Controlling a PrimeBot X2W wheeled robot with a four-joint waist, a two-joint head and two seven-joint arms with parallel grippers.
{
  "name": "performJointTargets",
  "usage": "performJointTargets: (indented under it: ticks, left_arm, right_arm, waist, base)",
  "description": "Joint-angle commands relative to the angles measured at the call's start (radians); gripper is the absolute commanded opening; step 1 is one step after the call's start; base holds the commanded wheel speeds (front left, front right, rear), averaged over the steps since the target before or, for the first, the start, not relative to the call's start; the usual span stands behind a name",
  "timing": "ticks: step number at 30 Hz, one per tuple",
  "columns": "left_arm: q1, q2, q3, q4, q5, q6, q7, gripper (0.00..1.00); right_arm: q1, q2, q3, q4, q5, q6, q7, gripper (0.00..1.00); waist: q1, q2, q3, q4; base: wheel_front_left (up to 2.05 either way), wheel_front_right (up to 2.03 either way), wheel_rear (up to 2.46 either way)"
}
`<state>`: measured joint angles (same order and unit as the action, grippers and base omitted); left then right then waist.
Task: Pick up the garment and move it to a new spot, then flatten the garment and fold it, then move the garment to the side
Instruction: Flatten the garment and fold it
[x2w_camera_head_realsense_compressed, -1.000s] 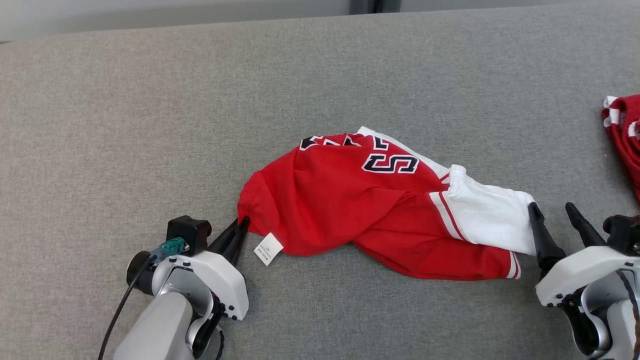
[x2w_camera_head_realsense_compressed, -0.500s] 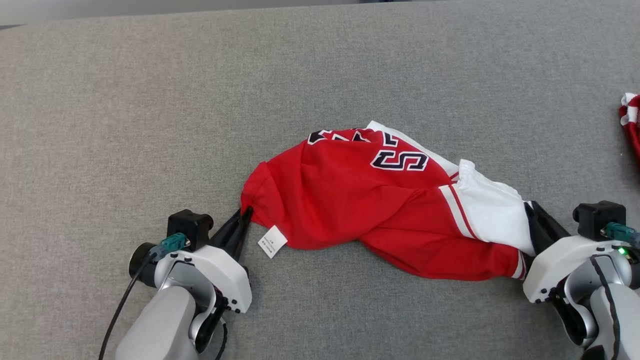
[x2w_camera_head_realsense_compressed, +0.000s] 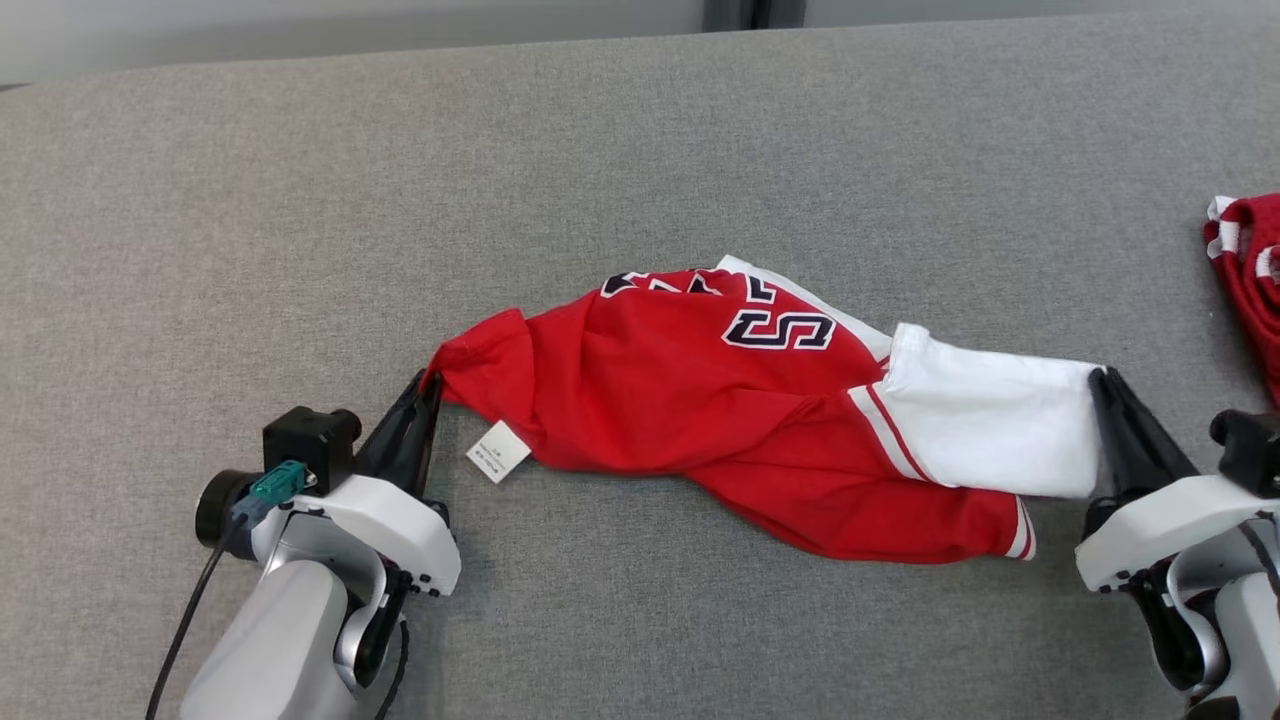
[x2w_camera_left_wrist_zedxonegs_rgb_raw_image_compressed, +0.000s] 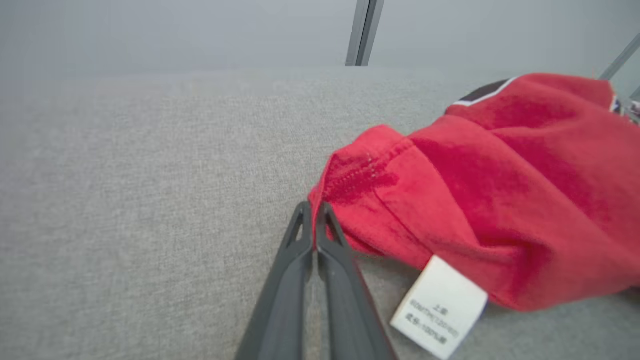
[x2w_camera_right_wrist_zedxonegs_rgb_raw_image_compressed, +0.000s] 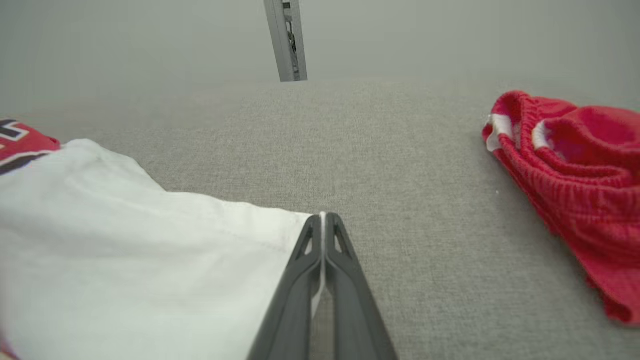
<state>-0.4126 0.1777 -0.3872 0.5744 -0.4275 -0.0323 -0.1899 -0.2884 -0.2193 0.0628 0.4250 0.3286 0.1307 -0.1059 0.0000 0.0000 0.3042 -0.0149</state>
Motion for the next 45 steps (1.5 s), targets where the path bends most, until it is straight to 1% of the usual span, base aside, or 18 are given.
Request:
performJointTargets:
  ticks: [1,4,5,9,13,14,18,22,27,30,34,38,45]
  left_arm:
    - [0.006,0.011,0.01,-0.029,0.0,0.013,-0.013,0.0]
    - [0.002,0.027,0.023,-0.085,0.002,0.027,-0.026,0.0]
    - [0.002,0.027,0.023,-0.085,0.002,0.027,-0.026,0.0]
    - [-0.022,0.053,0.042,-0.17,0.015,0.043,-0.038,0.0]
    - [-0.052,0.079,0.061,-0.255,0.02,0.054,-0.042,0.0]
    - [-0.072,0.091,0.072,-0.295,0.022,0.061,-0.038,0.0]
    - [-0.125,0.111,0.093,-0.362,0.018,0.069,-0.026,0.0]
    - [-0.197,0.137,0.112,-0.419,0.024,0.075,0.003,0.0]
    - [-0.309,0.173,0.136,-0.455,0.009,0.054,0.056,0.0]
    - [-0.384,0.193,0.145,-0.444,-0.005,0.034,0.091,0.0]
    - [-0.472,0.207,0.144,-0.415,-0.034,0.002,0.155,0.0]
    - [-0.543,0.21,0.137,-0.386,-0.05,-0.012,0.205,0.0]
    - [-0.604,0.189,0.126,-0.333,-0.082,-0.027,0.239,0.0]
  right_arm:
    - [-0.005,-0.01,-0.016,-0.027,-0.008,0.0,-0.013,0.0]
    - [-0.009,-0.016,-0.041,-0.086,-0.021,0.0,-0.028,0.0]
    - [-0.009,-0.016,-0.041,-0.086,-0.021,0.0,-0.028,0.0]
    - [-0.031,-0.032,-0.065,-0.178,-0.054,0.0,-0.039,0.0]
    - [-0.064,-0.055,-0.074,-0.27,-0.085,0.0,-0.025,0.0]
    - [-0.089,-0.072,-0.067,-0.32,-0.101,0.0,-0.021,0.0]
    - [-0.156,-0.111,-0.045,-0.396,-0.119,0.0,0.004,0.0]
    - [-0.253,-0.164,-0.029,-0.456,-0.127,0.0,0.025,0.0]
    - [-0.404,-0.246,-0.013,-0.493,-0.117,0.0,0.055,0.0]
    - [-0.508,-0.287,-0.001,-0.493,-0.103,0.0,0.061,0.0]
    - [-0.648,-0.328,0.032,-0.453,-0.07,0.0,0.086,0.0]
    - [-0.759,-0.346,0.082,-0.384,-0.028,0.0,0.1,0.0]
    - [-0.848,-0.35,0.157,-0.26,0.042,0.0,0.103,0.0]
  waist:
    - [0.0,0.0,-0.009,-0.001]
    - [0.0,0.0,-0.018,-0.003]
    - [0.0,0.0,-0.018,-0.003]
    - [0.0,0.0,-0.033,-0.007]
    - [0.0,0.0,-0.052,-0.013]
    - [0.0,0.0,-0.06,-0.015]
    - [0.0,0.0,-0.075,-0.022]
    - [0.0,0.0,-0.088,-0.023]
    - [0.0,0.0,-0.099,-0.021]
    - [0.0,0.0,-0.107,-0.023]
    - [0.0,0.0,-0.119,-0.031]
    - [0.0,0.0,-0.127,-0.037]
    - [0.0,0.0,-0.109,-0.039]
  base:
    - [0.0,0.0,0.0]
    - [0.0,0.0,0.0]
    - [0.0,0.0,0.0]
    - [0.0,0.0,0.0]
    - [0.0,0.0,0.0]
    - [0.0,0.0,0.0]
    - [0.0,0.0,0.0]
    - [0.0,0.0,0.0]
    - [0.0,0.0,0.0]
    - [0.0,0.0,0.0]
    - [0.0,0.0,0.0]
    - [0.0,0.0,0.0]
    - [0.0,0.0,0.0]
